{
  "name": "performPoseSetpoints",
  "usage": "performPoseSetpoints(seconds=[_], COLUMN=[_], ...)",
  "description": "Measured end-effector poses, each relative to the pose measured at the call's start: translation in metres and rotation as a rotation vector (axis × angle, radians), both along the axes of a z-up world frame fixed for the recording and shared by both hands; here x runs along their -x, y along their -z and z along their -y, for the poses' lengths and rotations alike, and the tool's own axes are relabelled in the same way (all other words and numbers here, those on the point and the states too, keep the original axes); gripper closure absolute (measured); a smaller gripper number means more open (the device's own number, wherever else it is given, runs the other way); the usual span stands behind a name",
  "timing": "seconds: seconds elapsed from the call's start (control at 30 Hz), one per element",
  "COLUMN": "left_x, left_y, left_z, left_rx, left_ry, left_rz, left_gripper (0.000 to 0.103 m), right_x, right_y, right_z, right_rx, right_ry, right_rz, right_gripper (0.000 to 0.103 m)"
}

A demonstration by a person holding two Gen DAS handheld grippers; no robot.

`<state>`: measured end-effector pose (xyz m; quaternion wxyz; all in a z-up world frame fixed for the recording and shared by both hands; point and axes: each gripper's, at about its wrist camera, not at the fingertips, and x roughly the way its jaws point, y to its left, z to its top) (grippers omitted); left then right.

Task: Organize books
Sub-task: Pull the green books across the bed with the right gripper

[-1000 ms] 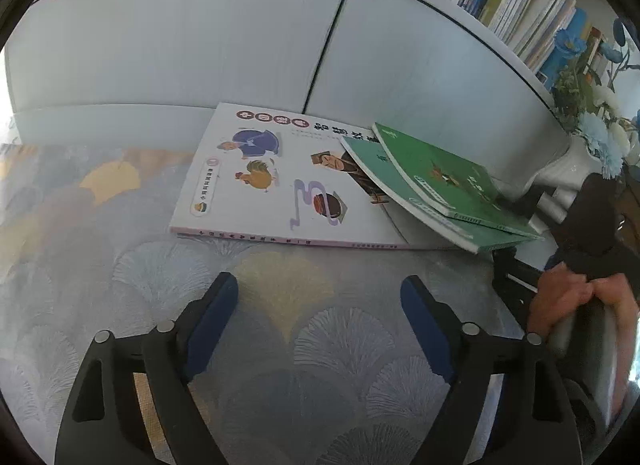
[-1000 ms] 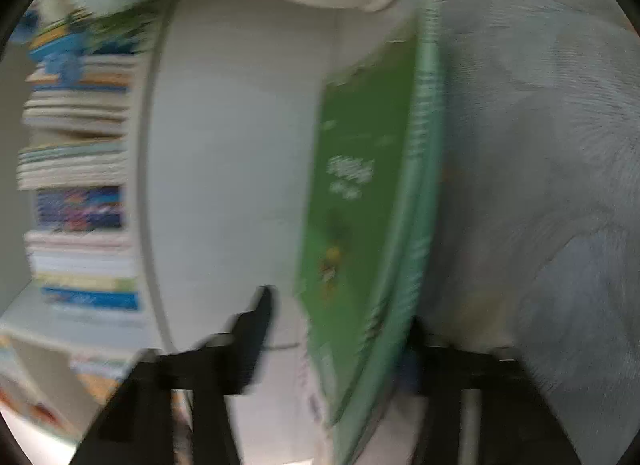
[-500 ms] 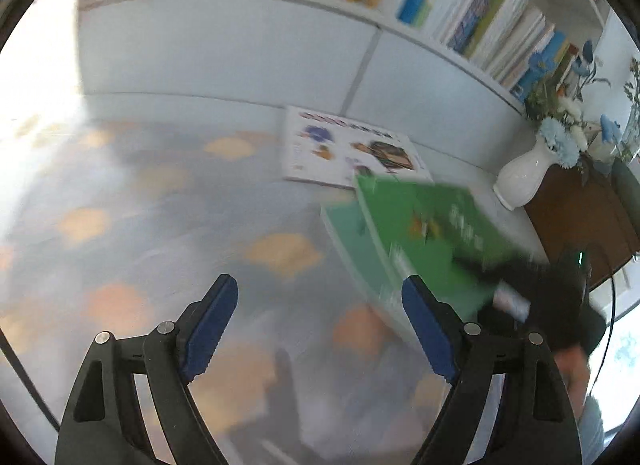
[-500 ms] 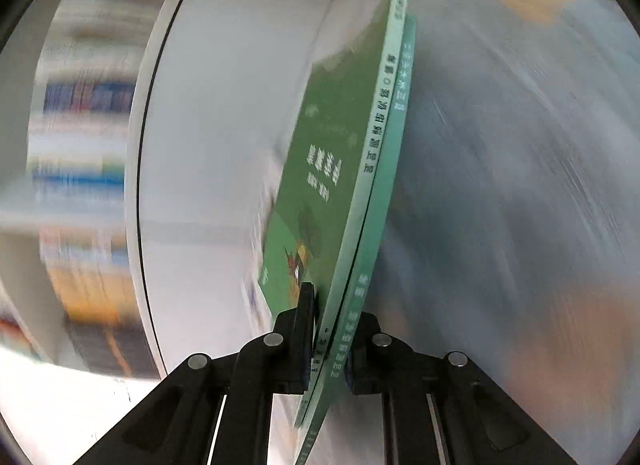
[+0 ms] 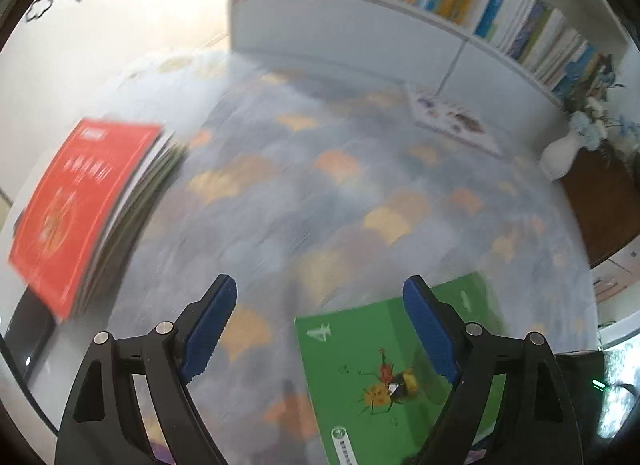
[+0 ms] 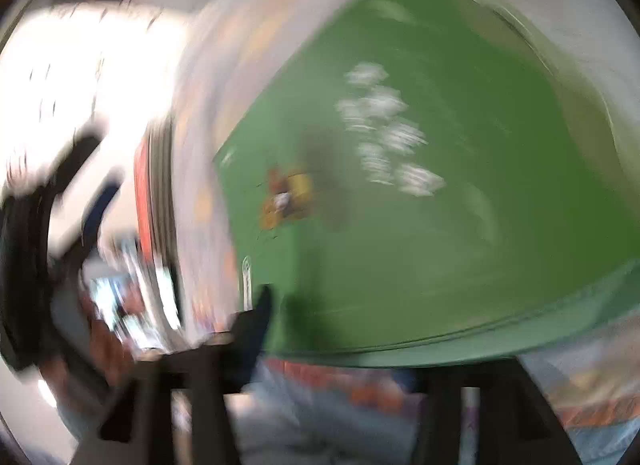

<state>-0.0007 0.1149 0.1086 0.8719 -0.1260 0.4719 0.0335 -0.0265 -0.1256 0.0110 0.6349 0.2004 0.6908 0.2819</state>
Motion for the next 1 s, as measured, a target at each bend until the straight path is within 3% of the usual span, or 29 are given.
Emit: performPoseSetpoints(seconds=[0.07, 0.2, 0.33, 0.47, 0.57, 0.7, 0.8, 1.0], left_x=[0.012, 0.027, 0.038, 0.044, 0.044, 0.038, 0.03, 0.005], left_y=[0.004, 0.027, 0.057, 0.074, 0.08, 0.082, 0.08, 0.079], left_z=[-0.01, -0.017, -0.014, -0.005, -0.003, 0.007, 0.017, 0.041], left_rx=[0.009, -0.037, 0.124, 0.187, 0.23, 0.202, 0.188, 0.08], left_ry=[-0.016, -0.003, 0.024, 0.03, 0.034, 0.063, 0.098, 0.204], left_rz=[-0.005, -0.067, -0.166, -0.211, -0.222, -0.241, -0.234, -0.234], left_gripper=[0.019, 0.019, 0.019, 0.019, 0.019, 0.018, 0.018, 0.017], right_x=[0.01, 0.013, 0.009, -0.002, -0.01, -0.017, -0.018, 0.001], right_y=[-0.014, -0.015, -0.024, -0.041, -0.048, -0.037, -0.027, -0.025], right_z=[-0.005, 0.033, 0.061, 0.081, 0.084, 0.075, 0.07, 0.042], right_rx=[0.034, 0.156, 0.305, 0.381, 0.362, 0.351, 0.297, 0.306], right_ry=[-0.087, -0.06, -0.089, -0.029, 0.003, -0.036, -0.027, -0.076], right_rz=[0.06, 0.047, 0.083, 0.249, 0.401, 0.472, 0.424, 0.433], right_gripper=[0.034, 0.033, 0.033, 0.032, 0.032, 0.033, 0.029, 0.028])
